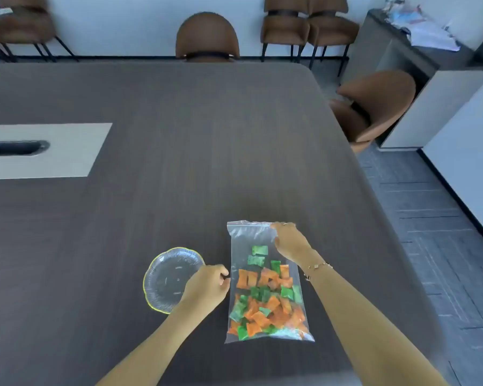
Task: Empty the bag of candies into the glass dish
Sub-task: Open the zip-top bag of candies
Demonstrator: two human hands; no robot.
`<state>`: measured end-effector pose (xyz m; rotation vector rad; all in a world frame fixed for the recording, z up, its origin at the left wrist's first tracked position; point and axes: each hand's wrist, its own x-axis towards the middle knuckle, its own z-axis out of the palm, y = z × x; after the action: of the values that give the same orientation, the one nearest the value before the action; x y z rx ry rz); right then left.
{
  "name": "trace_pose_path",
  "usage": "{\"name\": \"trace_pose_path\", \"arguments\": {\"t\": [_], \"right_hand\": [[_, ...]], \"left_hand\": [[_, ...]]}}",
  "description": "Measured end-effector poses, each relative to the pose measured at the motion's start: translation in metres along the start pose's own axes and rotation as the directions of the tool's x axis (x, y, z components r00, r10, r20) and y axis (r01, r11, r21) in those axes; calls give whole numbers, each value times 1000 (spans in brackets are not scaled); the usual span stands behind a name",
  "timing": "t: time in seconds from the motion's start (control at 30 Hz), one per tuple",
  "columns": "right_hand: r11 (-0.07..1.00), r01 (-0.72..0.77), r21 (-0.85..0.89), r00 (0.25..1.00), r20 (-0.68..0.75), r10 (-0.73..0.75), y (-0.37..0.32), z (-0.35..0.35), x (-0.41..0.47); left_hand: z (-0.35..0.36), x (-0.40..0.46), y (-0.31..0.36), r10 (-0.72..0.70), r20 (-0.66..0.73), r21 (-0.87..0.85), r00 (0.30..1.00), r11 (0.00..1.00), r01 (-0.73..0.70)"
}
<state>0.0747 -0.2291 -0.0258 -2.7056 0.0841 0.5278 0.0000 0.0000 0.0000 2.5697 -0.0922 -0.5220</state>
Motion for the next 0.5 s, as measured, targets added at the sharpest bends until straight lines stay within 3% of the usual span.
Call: {"name": "trace_pose_path", "arguments": {"t": [0.1,0.27,0.5], "right_hand": [[999,20,-46,999,-48,-22,-1,10,21],[992,5,-127,1000,4,-4,0,15,28],[996,86,-34,994,-68,-89,-15,-29,-21]], "left_hand": [[16,14,-2,17,16,0,1000,1000,-17],[27,22,-1,28,40,-6,999,1000,-28],[-2,28,47,111,-54,-17,992,994,-112]]}}
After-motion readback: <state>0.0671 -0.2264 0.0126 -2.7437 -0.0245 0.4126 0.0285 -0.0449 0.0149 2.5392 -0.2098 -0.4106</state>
